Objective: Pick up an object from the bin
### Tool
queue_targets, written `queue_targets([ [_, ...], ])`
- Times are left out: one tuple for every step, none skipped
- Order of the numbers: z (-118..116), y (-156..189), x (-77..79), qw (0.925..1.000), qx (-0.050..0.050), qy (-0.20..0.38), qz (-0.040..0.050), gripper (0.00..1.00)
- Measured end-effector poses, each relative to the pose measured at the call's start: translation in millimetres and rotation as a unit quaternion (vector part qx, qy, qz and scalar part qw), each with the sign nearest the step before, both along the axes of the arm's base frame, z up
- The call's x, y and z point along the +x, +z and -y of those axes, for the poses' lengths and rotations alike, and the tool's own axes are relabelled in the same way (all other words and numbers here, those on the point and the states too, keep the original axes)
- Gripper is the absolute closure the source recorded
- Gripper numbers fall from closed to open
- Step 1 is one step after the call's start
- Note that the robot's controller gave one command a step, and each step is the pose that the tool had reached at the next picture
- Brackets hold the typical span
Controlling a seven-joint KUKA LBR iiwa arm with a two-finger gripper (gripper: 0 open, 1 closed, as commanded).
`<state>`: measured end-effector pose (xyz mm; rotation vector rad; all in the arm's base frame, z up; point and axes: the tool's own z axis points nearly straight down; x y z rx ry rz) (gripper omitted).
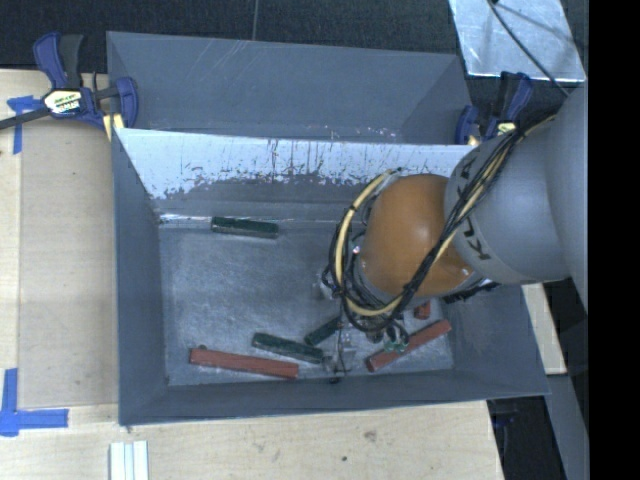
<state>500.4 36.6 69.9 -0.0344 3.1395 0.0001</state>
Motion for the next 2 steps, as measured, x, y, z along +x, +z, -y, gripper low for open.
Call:
queue_targets([
  [-0.6, 1.1, 1.1, 1.0000, 0.001, -0.001, 0.0016, 1.00],
  [20.7, 139.7, 25.3, 1.0000, 0.000, -0.006, 0.0011, 1.00],
])
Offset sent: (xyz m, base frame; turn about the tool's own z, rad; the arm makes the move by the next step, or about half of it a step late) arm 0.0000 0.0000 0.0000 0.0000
